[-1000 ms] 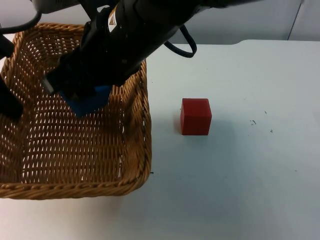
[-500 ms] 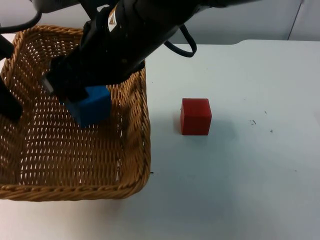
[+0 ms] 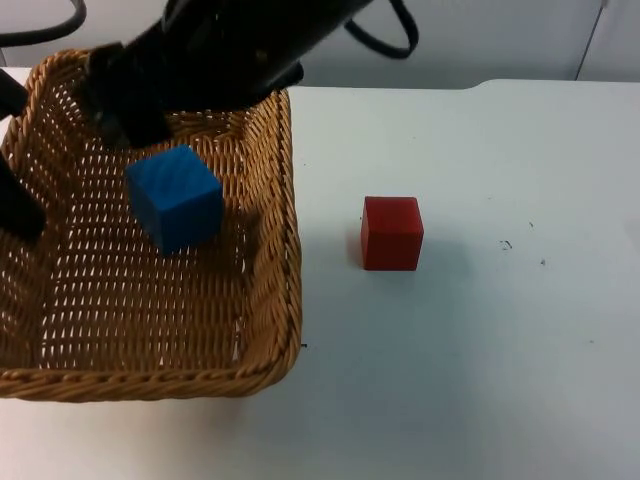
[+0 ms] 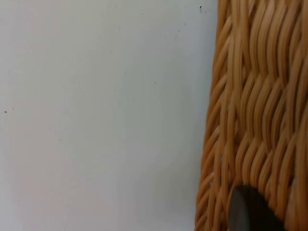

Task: Pick up the basket with the left hand and place the blue cube into the basket with the right hand.

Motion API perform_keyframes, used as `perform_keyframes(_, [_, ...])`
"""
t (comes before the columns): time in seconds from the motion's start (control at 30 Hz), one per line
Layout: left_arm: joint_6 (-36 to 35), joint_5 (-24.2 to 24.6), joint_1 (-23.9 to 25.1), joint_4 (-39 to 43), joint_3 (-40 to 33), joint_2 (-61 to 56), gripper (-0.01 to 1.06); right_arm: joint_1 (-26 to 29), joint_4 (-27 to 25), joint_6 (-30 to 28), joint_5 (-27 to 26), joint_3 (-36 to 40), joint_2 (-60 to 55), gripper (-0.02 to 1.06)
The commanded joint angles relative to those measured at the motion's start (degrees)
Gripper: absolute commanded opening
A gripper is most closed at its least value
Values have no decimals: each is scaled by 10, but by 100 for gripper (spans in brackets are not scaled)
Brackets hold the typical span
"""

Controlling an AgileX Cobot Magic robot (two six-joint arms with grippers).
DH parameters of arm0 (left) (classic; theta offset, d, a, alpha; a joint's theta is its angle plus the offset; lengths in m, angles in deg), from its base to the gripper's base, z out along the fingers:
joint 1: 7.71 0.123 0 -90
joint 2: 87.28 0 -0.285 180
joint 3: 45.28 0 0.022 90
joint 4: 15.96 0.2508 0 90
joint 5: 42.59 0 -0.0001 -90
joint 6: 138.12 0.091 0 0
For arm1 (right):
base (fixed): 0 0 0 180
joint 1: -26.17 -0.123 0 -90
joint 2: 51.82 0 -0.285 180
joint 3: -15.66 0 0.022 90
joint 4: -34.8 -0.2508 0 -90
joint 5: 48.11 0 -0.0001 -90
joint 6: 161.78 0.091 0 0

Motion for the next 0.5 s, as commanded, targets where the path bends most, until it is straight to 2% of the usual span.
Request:
perform_keyframes(0.0, [2, 12, 2, -21, 6, -2, 0, -2, 0, -4, 10, -5, 29, 79])
perform_keyframes(0.2, [2, 13, 2, -21, 6, -2, 0, -2, 29, -5, 47, -5, 115, 78])
perform_keyframes(0.47, [2, 12, 2, -21, 6, -2, 0, -2, 52, -5, 82, -5, 170, 78])
